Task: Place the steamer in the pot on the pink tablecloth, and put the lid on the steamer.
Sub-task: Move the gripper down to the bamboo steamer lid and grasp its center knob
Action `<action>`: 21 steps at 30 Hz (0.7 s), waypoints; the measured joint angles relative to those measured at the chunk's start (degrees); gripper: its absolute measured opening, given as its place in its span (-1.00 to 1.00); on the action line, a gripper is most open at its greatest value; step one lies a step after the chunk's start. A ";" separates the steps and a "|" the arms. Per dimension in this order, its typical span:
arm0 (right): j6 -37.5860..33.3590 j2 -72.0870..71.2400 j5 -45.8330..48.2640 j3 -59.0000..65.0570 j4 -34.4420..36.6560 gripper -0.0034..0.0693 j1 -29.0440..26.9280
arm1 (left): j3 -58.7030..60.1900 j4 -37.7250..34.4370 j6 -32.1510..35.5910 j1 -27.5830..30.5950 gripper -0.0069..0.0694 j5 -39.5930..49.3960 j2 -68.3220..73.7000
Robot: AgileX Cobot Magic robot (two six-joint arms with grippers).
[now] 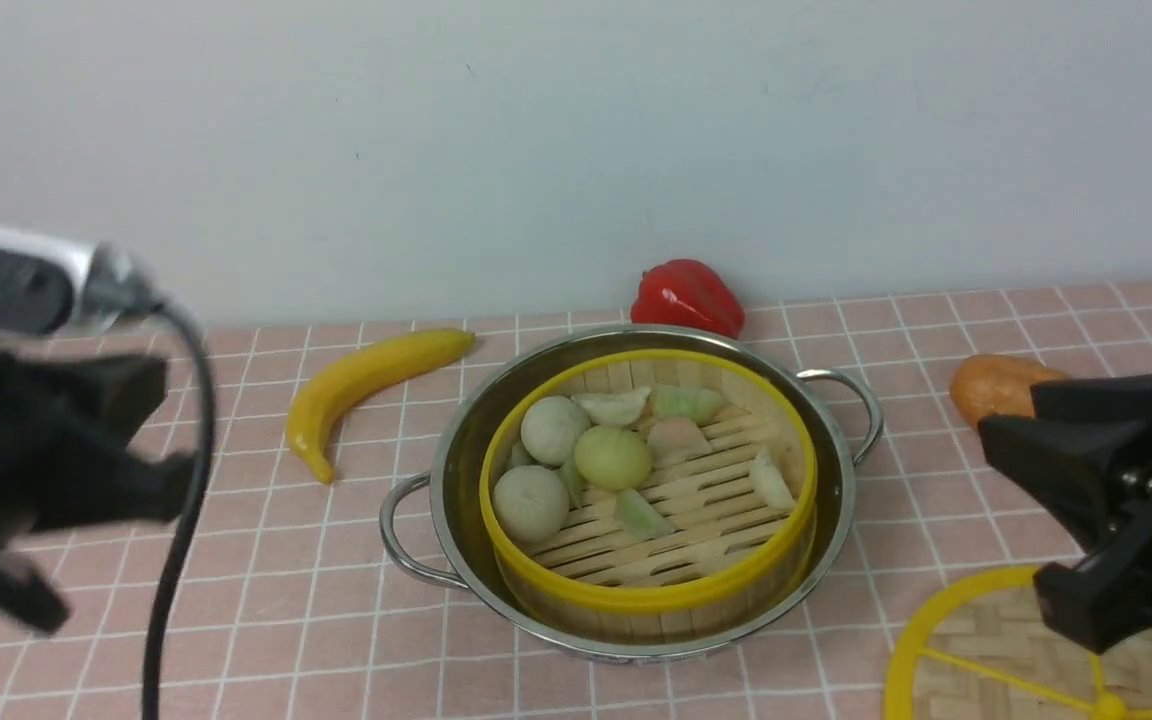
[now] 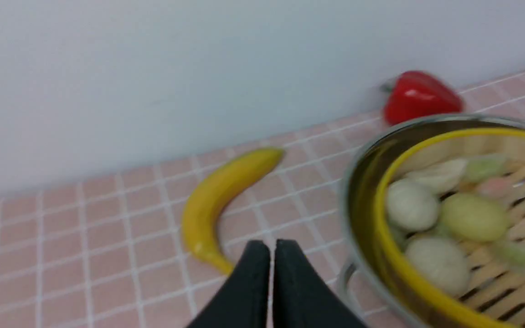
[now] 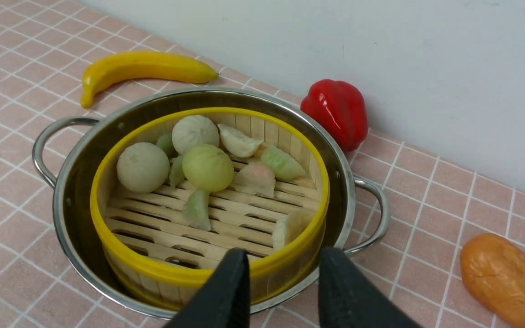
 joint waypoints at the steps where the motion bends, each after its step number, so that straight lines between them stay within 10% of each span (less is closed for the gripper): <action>1: 0.00 0.00 0.00 0.00 0.05 -0.25 0.00 | 5.51 -2.87 3.66 3.77 -0.76 -0.13 -5.43; 7: 0.00 0.00 0.00 0.00 0.05 -0.25 0.00 | 19.27 -5.29 8.45 11.81 -0.73 0.54 -21.98; 21: 0.00 0.00 -0.14 -0.05 0.05 -0.25 0.00 | 32.83 -5.68 3.91 10.98 -0.67 0.05 -48.17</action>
